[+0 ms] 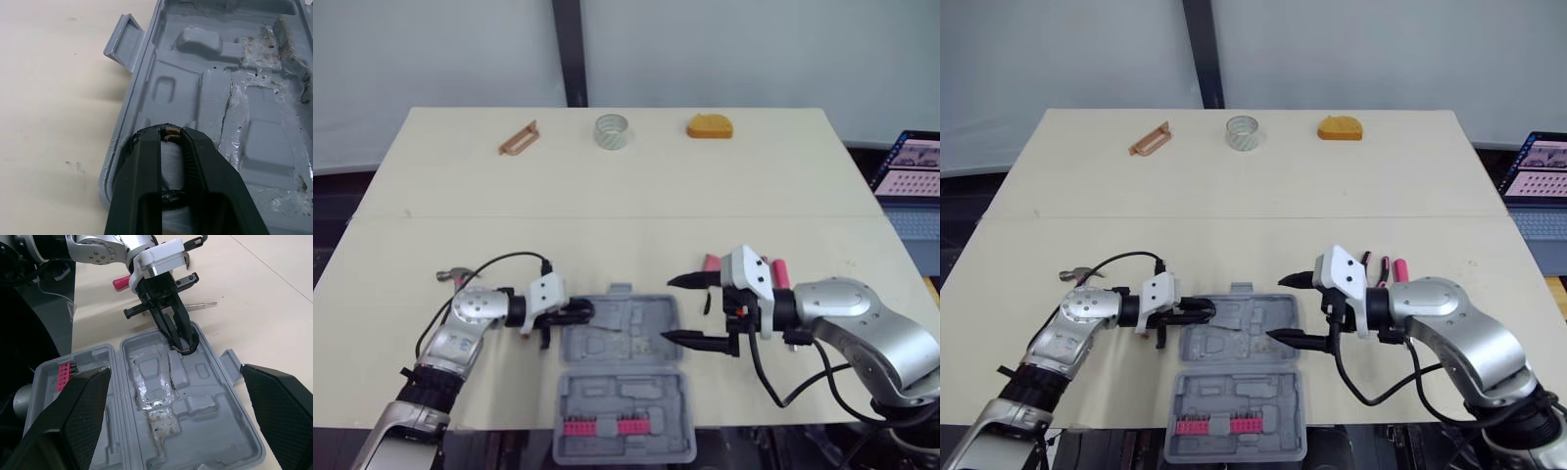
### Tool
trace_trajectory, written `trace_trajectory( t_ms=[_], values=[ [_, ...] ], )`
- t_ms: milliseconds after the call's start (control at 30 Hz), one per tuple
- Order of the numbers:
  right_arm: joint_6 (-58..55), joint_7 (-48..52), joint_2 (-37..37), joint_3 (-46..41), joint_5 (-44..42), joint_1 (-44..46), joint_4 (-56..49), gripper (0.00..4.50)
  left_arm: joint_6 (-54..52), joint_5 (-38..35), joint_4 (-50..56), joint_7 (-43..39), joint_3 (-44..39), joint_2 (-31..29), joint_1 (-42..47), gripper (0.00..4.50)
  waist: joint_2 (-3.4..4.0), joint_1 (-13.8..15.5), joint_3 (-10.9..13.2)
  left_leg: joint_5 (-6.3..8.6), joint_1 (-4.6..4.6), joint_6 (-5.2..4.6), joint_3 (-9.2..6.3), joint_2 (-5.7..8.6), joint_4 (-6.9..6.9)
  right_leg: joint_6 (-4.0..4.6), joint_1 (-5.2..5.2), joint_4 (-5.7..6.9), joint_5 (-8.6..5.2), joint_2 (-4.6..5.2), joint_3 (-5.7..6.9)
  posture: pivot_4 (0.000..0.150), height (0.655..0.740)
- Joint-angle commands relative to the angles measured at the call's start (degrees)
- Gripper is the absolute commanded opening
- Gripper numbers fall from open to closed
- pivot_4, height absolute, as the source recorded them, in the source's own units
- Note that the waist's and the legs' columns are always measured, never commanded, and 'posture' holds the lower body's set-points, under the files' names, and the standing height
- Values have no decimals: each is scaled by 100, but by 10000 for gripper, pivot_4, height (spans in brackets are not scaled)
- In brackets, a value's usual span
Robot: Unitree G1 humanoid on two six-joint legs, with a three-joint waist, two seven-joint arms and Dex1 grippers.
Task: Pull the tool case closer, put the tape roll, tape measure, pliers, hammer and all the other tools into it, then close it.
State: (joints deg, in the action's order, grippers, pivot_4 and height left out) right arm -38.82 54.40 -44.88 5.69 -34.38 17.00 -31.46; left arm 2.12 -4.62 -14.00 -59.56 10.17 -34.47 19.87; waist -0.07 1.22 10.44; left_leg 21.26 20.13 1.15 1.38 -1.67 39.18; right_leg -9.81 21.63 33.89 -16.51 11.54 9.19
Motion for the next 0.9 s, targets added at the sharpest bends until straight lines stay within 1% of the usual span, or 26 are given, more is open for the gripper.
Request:
trace_trajectory(
  t_ms=[33, 100, 200, 300, 333, 400, 467, 500, 600, 700, 833, 900],
  values=[
    [49, 88, -79, -145, -64, 34, -94, 45000, -5, 153, -136, 20, 89, -27, -104, 7370, 0, 0, 0, 0, 0, 0, 0, 0, 0, 0, 0, 0, 0, 0, 0, 1500, 7400],
    [52, 90, -74, -148, -67, 32, -86, 45000, -111, 62, -105, -10, 49, -6, -74, 7370, 0, 1, 0, 0, 0, 0, 0, 0, 0, 0, 0, 0, 0, 0, 0, 1500, 7400],
    [83, 115, -67, -188, -86, 19, -37, 45000, -740, -407, 212, -108, -182, 40, 8, 7370, 0, 1, 0, 0, 0, 0, 0, 0, 0, 0, 0, 0, 0, 0, 0, 1500, 7400],
    [105, 135, -39, -350, -185, 12, 128, 45000, -1637, -995, 701, -232, -506, -98, 89, 15011, -1, 0, 0, 0, 1, 0, 0, 0, 0, 0, 0, 0, 0, 0, 0, 1500, 7400],
    [101, 149, -49, -430, -234, 0, 199, 45000, -1956, -1171, 915, -289, -620, -217, 92, 18815, -1, 0, 0, 0, 2, 0, 0, 0, 0, 0, 0, 0, 0, 0, 0, 1500, 7400],
    [83, 192, -91, -595, -314, -44, 318, 45000, -2422, -1413, 1262, -327, -824, -436, 63, 29398, -1, -4, 0, 0, 2, 0, 0, 0, 1, 0, 0, 0, 0, 0, 0, 1500, 7400],
    [75, 268, -187, -949, -385, -182, 575, 45000, -2857, -1672, 1591, -264, -1203, -739, -28, 40086, -1, -4, 0, 0, 0, 0, -2, -1, -1, 0, 0, 0, 0, 0, 0, 1500, 7400],
    [81, 306, -235, -1119, -413, -263, 703, 45000, -3008, -1752, 1700, -214, -1371, -863, -84, 44635, -1, -2, 0, 0, 2, 0, -2, -1, -1, 0, 0, -1, 0, 0, 0, 1500, 7400],
    [200, 437, -433, -1606, -347, -611, 1181, 45000, -3224, -1825, 1793, 11, -2013, -1242, -450, 44635, 0, -1, 0, 0, 2, -1, -2, 0, -3, 0, -1, -4, 0, 0, -1, 1500, 7400],
    [373, 566, -601, -2153, -254, -1053, 1757, 45000, -3326, -1877, 1748, 269, -2856, -1479, -1125, 44635, 0, -7, 1, 1, 0, -1, -2, -1, -8, 0, 0, -4, 0, 0, -1, 1500, 7400],
    [678, 636, -748, -2623, -11, -1504, 2566, 45000, -3370, -1955, 1562, 574, -4032, -1511, -2038, 44635, 0, -15, 1, 1, 0, 0, 0, -1, -9, 0, 0, -5, 0, 0, -1, 1500, 7400],
    [850, 700, -793, -2772, 116, -1630, 3016, 45000, -3330, -1952, 1484, 663, -4487, -1484, -2450, 44635, 0, -15, 1, 1, -1, 0, 1, -3, -9, 0, -1, -6, 0, 0, -2, 1500, 7400]
  ],
)
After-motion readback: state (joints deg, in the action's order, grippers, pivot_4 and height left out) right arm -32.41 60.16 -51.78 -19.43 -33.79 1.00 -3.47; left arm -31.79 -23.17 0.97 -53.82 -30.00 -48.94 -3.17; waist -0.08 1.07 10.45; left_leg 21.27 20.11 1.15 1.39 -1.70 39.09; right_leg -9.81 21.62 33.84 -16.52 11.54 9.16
